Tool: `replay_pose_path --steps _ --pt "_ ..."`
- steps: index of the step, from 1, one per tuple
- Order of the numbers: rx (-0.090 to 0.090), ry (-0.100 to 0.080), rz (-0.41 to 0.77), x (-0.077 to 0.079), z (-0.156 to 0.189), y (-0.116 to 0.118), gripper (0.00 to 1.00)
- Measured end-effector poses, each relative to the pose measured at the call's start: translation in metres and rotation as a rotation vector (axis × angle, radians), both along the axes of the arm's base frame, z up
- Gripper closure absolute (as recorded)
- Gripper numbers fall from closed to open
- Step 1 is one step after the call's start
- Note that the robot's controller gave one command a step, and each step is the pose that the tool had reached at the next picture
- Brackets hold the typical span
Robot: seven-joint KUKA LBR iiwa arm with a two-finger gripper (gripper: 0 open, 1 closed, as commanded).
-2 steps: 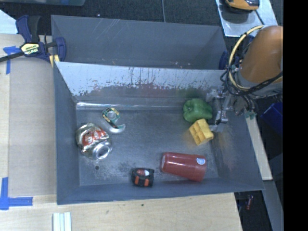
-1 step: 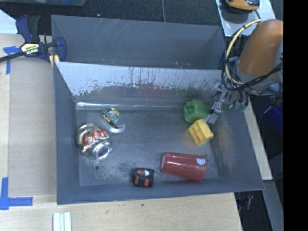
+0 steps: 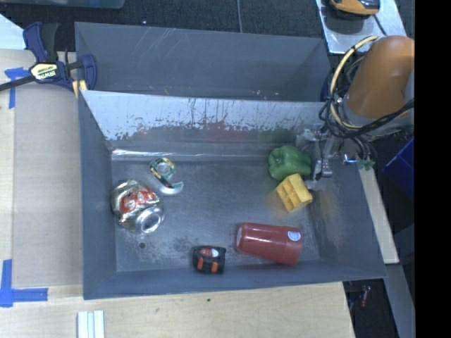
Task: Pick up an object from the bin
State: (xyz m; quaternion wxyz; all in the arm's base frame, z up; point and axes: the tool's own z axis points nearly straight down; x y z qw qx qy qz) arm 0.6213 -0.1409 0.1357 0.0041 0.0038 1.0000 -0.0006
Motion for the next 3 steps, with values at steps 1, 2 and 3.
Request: replay_pose_path --steps 1,2,3 --pt "0.000 -0.007 -0.091 0.001 -0.035 0.006 0.00" --pt "-0.014 -0.023 0.394 0.010 -0.049 0.005 1.00" --pt "-0.020 -0.028 0.579 0.013 -0.054 0.004 1.00"
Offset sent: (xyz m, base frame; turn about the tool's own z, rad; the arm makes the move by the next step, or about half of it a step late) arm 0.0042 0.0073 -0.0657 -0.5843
